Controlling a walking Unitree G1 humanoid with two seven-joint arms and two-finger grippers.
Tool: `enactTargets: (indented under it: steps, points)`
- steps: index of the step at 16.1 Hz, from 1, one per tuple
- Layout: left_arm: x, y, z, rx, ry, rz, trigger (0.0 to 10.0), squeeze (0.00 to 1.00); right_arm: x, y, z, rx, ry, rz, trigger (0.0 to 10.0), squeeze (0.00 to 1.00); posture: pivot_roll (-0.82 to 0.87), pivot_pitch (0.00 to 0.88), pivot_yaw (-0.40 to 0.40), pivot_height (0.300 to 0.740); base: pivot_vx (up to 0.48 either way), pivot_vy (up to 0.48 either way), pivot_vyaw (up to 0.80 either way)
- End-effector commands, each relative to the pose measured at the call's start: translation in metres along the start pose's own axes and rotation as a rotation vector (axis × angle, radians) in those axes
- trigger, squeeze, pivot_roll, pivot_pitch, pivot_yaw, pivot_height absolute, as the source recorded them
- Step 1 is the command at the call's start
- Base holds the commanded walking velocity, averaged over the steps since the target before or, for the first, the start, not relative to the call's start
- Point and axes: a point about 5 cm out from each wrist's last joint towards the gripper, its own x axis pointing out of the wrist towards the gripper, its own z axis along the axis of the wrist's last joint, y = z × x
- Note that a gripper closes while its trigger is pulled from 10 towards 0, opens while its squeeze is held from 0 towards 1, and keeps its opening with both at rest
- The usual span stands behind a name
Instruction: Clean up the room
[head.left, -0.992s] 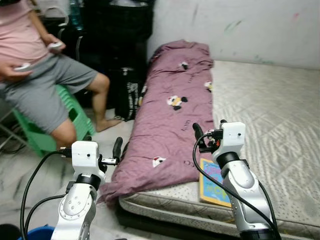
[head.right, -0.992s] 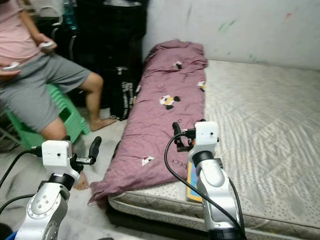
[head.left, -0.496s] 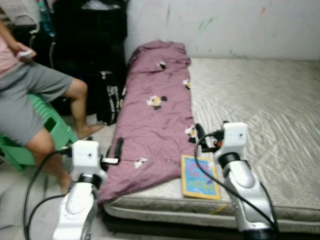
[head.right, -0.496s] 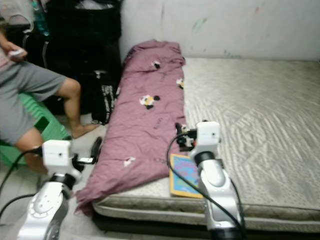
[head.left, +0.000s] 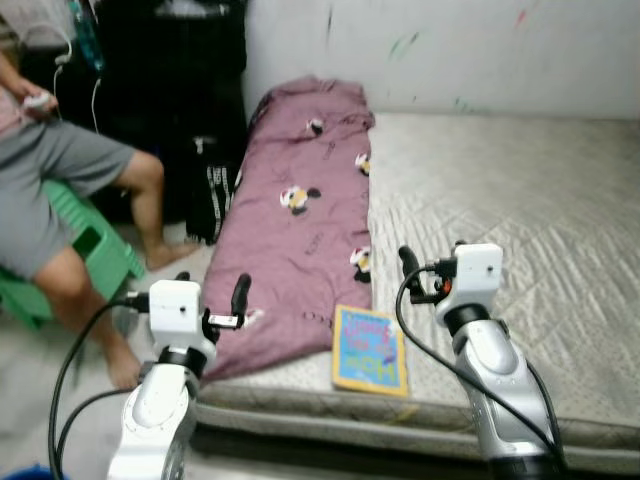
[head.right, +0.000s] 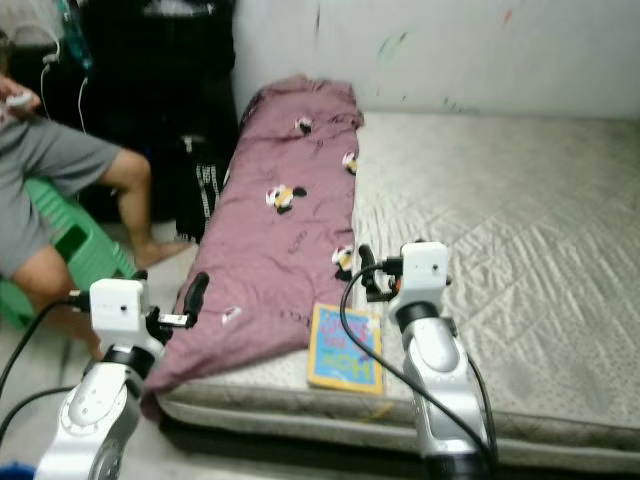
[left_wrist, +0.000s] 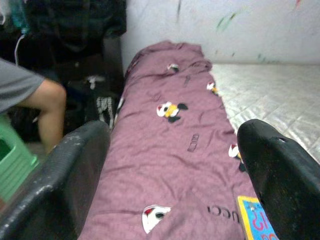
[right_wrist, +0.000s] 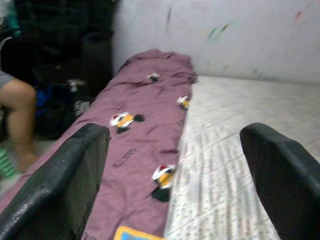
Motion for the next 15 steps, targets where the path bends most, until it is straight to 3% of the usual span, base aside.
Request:
enactTargets:
  steps: [1,15]
  points:
    - [0.0019,0.0008,0.002,0.005,-0.007,0.001,10.0,0.0,0.0019,0.0013,0.0038,-0.012,-0.014,0.008,10.0,0.0,-0.06,0.0,-0.002,0.74,0.0,-0.292,0.0]
    - [0.0024,-0.0008,0.002,0.005,-0.008,-0.007,10.0,0.0,0.0029,0.0011,0.0028,-0.016,-0.012,0.011,10.0,0.0,-0.07,0.0,-0.002,0.74,0.0,-0.308,0.0]
